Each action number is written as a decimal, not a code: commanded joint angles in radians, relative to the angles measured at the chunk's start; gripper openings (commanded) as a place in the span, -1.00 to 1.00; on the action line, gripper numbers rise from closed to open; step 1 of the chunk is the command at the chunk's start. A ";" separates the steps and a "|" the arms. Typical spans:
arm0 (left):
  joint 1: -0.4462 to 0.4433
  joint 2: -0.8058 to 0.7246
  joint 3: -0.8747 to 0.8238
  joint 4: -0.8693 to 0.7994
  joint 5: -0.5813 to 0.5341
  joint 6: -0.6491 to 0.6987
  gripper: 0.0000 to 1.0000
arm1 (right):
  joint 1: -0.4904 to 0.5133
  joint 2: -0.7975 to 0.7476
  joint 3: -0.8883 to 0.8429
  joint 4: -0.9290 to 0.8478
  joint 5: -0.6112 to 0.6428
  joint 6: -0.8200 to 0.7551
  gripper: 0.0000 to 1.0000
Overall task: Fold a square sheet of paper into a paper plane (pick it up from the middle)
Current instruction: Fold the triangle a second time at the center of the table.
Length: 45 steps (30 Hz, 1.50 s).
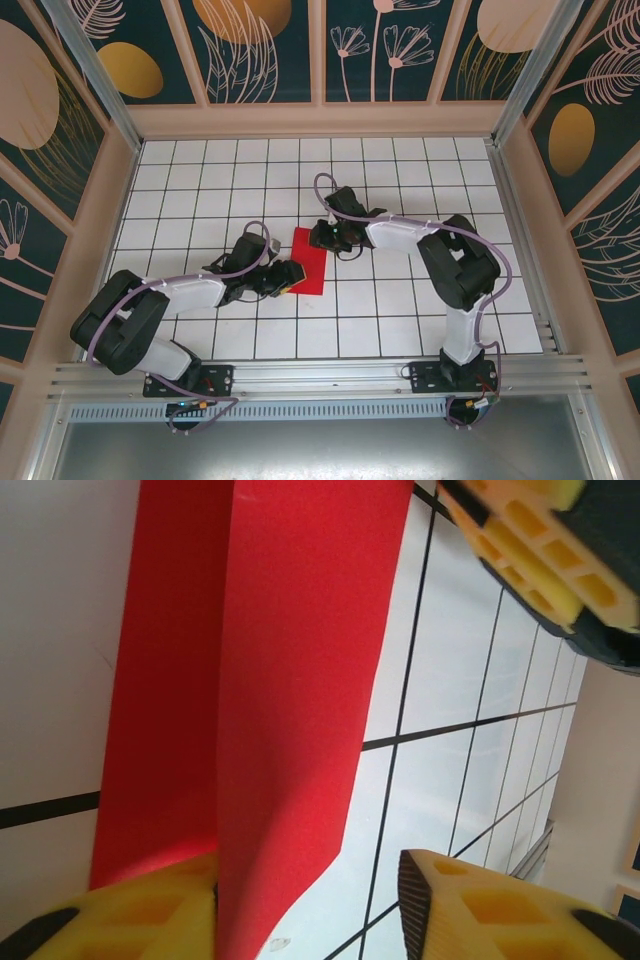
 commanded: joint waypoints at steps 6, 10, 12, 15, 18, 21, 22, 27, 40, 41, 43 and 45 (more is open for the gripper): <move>-0.005 -0.010 0.004 0.114 0.070 -0.018 -0.12 | 0.009 0.051 -0.027 0.005 -0.025 0.016 -0.53; -0.004 -0.008 0.006 0.186 0.111 -0.037 -0.15 | 0.009 0.070 -0.026 -0.003 -0.046 0.013 -0.59; -0.004 -0.001 0.003 0.225 0.127 -0.049 -0.17 | 0.009 0.079 -0.022 -0.009 -0.055 0.014 -0.60; -0.004 0.012 0.005 0.260 0.135 -0.061 -0.18 | 0.009 0.089 -0.015 -0.019 -0.055 0.014 -0.61; -0.005 0.033 0.012 0.268 0.130 -0.060 -0.17 | 0.008 0.092 -0.013 -0.023 -0.060 0.014 -0.61; -0.005 0.064 0.020 0.273 0.124 -0.055 -0.14 | 0.006 0.082 -0.014 -0.022 -0.064 0.017 -0.61; -0.004 0.074 0.023 0.274 0.123 -0.056 -0.13 | 0.004 0.074 -0.015 -0.021 -0.067 0.019 -0.60; -0.004 0.110 0.032 0.291 0.109 -0.053 -0.10 | -0.021 -0.013 -0.054 0.033 -0.087 0.040 -0.50; -0.004 0.143 0.013 0.267 0.046 -0.048 -0.46 | -0.115 -0.263 -0.401 0.367 -0.318 0.076 -0.19; -0.004 0.145 0.012 0.264 0.041 -0.048 -0.50 | -0.113 -0.272 -0.421 0.395 -0.333 0.085 -0.18; -0.004 0.149 0.011 0.260 0.034 -0.048 -0.59 | -0.107 -0.281 -0.447 0.437 -0.352 0.098 -0.17; -0.004 0.153 0.009 0.258 0.028 -0.049 -0.65 | -0.093 -0.277 -0.457 0.459 -0.361 0.101 -0.17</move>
